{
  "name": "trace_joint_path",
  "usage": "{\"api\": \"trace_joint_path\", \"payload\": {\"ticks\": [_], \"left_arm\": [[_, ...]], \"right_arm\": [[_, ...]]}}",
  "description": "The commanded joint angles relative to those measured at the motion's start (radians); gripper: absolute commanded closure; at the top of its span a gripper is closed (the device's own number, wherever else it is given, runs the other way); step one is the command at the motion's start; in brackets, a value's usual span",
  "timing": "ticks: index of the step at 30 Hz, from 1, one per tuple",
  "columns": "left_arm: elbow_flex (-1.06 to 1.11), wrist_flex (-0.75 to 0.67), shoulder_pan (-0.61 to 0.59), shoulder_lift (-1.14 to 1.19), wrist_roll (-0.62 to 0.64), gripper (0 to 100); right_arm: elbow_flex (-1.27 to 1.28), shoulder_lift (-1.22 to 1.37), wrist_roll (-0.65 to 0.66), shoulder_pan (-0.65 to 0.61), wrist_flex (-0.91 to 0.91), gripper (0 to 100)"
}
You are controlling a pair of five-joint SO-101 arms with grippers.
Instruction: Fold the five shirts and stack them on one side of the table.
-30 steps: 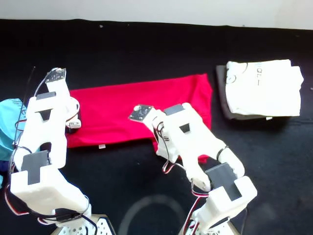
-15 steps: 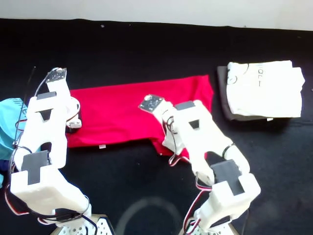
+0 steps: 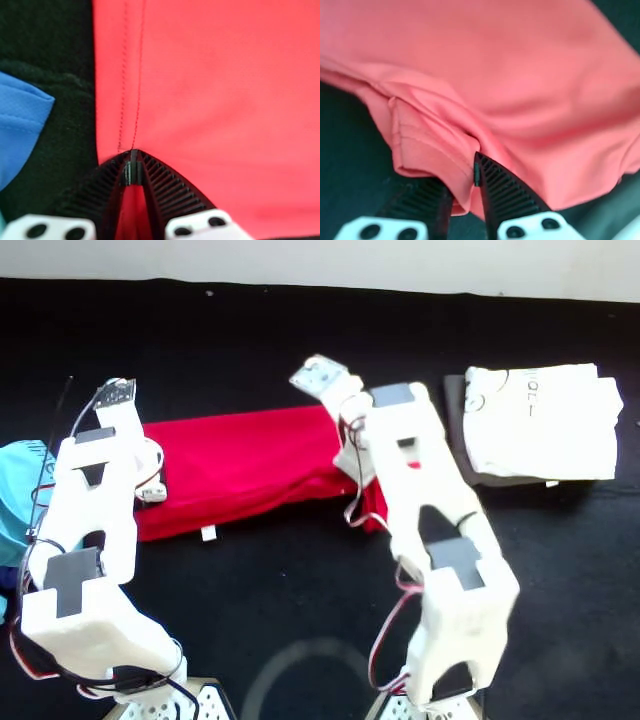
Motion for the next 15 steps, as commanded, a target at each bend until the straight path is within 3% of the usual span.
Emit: {"api": "trace_joint_path", "payload": {"ticks": [1, 5, 10, 15], "left_arm": [[0.002, -0.043, -0.007, 0.002, 0.006, 99], [0.002, -0.043, -0.007, 0.002, 0.006, 99], [0.002, -0.043, -0.007, 0.002, 0.006, 99], [0.002, -0.043, -0.007, 0.002, 0.006, 99]], "right_arm": [[-0.186, 0.094, 0.012, 0.008, 0.008, 99.3], [-0.377, 0.225, 0.012, 0.012, 0.073, 96.3], [-0.618, 0.38, 0.008, 0.015, 0.13, 81.0], [-0.82, 0.529, 0.005, 0.047, 0.127, 80.7]]}}
